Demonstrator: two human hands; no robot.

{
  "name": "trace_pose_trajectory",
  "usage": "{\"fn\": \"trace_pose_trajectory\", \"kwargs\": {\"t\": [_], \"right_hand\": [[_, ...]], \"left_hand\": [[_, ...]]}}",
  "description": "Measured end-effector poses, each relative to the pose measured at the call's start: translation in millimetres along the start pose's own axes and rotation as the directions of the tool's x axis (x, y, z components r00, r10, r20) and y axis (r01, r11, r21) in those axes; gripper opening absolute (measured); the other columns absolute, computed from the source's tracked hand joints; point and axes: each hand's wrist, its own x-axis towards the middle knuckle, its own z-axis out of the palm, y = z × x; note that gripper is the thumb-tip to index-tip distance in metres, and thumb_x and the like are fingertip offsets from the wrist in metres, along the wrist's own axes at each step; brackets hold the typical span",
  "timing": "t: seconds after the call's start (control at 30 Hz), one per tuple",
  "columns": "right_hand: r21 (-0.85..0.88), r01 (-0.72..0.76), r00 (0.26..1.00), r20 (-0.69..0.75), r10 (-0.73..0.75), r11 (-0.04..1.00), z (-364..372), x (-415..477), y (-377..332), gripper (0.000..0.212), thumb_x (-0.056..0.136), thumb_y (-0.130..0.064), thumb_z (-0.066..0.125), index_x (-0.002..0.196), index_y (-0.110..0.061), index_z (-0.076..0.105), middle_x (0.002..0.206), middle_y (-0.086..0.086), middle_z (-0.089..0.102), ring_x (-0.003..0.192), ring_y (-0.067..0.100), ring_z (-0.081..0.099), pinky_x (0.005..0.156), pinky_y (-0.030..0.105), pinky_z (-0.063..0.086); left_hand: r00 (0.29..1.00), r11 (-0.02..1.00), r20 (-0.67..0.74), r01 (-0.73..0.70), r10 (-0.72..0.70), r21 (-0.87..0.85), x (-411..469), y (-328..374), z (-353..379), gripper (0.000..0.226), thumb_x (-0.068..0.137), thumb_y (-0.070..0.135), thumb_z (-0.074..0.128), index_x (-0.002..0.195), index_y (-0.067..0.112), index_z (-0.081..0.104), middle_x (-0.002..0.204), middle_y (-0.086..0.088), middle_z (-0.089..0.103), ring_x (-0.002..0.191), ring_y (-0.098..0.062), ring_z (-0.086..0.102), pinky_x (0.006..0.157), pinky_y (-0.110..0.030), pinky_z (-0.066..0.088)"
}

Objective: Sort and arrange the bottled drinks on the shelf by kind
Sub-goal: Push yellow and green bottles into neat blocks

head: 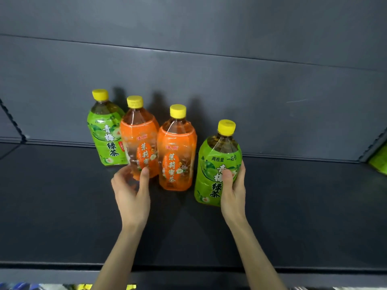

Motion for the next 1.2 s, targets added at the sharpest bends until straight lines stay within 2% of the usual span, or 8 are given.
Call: {"fn": "trace_pose_trajectory", "kwargs": {"t": [0.13,0.27,0.43,0.57,0.67,0.77,0.97,1.2], "right_hand": [[-0.019,0.056,0.990,-0.129,-0.058,0.998,22.1,-14.4,-2.1,0.061,0.081,-0.061,0.046,0.138,-0.038,0.037,0.124,-0.007,0.060,0.108,0.002,0.061,0.078,0.012,0.049],[-0.066,0.074,0.970,-0.228,-0.087,0.995,31.1,-23.3,-0.4,0.066,0.083,-0.062,0.044,0.141,-0.032,0.038,0.124,-0.008,0.060,0.106,-0.004,0.060,0.078,0.008,0.047],[-0.151,0.055,0.947,-0.305,-0.100,0.987,39.1,-30.5,-1.2,0.069,0.082,-0.064,0.040,0.143,-0.030,0.035,0.121,-0.012,0.060,0.103,-0.010,0.058,0.076,0.003,0.044],[-0.164,0.052,0.926,-0.361,-0.109,0.985,44.8,-30.4,-0.6,0.072,0.083,-0.063,0.039,0.144,-0.024,0.035,0.118,-0.015,0.059,0.101,-0.014,0.057,0.076,0.001,0.043],[-0.166,0.061,0.912,-0.391,-0.122,0.984,47.6,-29.0,0.4,0.076,0.082,-0.062,0.039,0.145,-0.019,0.034,0.114,-0.018,0.059,0.099,-0.015,0.057,0.075,0.001,0.043],[-0.157,0.076,0.901,-0.412,-0.135,0.985,50.3,-28.2,1.1,0.075,0.084,-0.060,0.040,0.144,-0.015,0.036,0.110,-0.020,0.060,0.097,-0.014,0.058,0.073,0.002,0.043],[-0.152,0.091,0.900,-0.410,-0.147,0.984,49.7,-29.7,2.0,0.068,0.087,-0.055,0.040,0.140,-0.013,0.039,0.108,-0.019,0.061,0.096,-0.013,0.059,0.075,0.003,0.045],[-0.150,0.046,0.908,-0.407,-0.104,0.988,50.9,-38.3,-4.2,0.062,0.084,-0.056,0.044,0.132,-0.017,0.047,0.109,-0.013,0.062,0.093,-0.012,0.059,0.071,0.002,0.044]], "left_hand": [[0.998,0.999,0.031,0.055,-0.055,0.003,40.7,-9.8,-23.4,0.064,0.085,0.042,0.063,0.133,0.007,0.038,0.130,-0.005,0.037,0.118,-0.009,0.038,0.101,-0.036,0.043],[0.993,1.000,0.116,-0.001,0.003,-0.018,89.5,-21.2,-37.1,0.082,0.078,0.050,0.061,0.137,-0.001,0.036,0.137,-0.018,0.035,0.125,-0.013,0.031,0.100,-0.017,0.035],[0.973,0.994,0.219,0.092,-0.078,-0.056,135.4,-34.3,-30.7,0.092,0.088,0.042,0.061,0.151,0.003,0.005,0.156,-0.013,0.013,0.145,-0.024,0.014,0.118,-0.038,0.019],[0.955,0.981,0.274,0.149,-0.110,-0.123,156.9,-42.0,-26.6,0.093,0.085,0.045,0.064,0.151,0.010,0.010,0.153,-0.008,0.028,0.139,-0.020,0.031,0.114,-0.043,0.030],[0.964,0.995,0.251,0.102,-0.093,-0.023,163.9,-46.4,-29.7,0.092,0.076,0.051,0.072,0.146,0.012,0.027,0.142,-0.009,0.039,0.131,-0.024,0.040,0.109,-0.046,0.037],[0.972,0.994,0.227,0.041,-0.064,0.102,158.4,-46.0,-35.3,0.083,0.073,0.051,0.074,0.137,0.012,0.039,0.131,-0.013,0.040,0.124,-0.029,0.042,0.103,-0.044,0.038],[0.983,0.995,0.173,0.044,-0.059,0.090,126.8,-40.3,-64.1,0.081,0.070,0.044,0.079,0.133,0.010,0.040,0.131,-0.012,0.039,0.124,-0.022,0.033,0.092,-0.031,0.034],[0.940,0.999,0.339,0.039,-0.026,-0.030,80.6,-29.7,-92.5,0.081,0.057,0.058,0.070,0.122,0.021,0.039,0.113,0.006,0.039,0.117,-0.009,0.037,0.092,-0.031,0.041]]}}
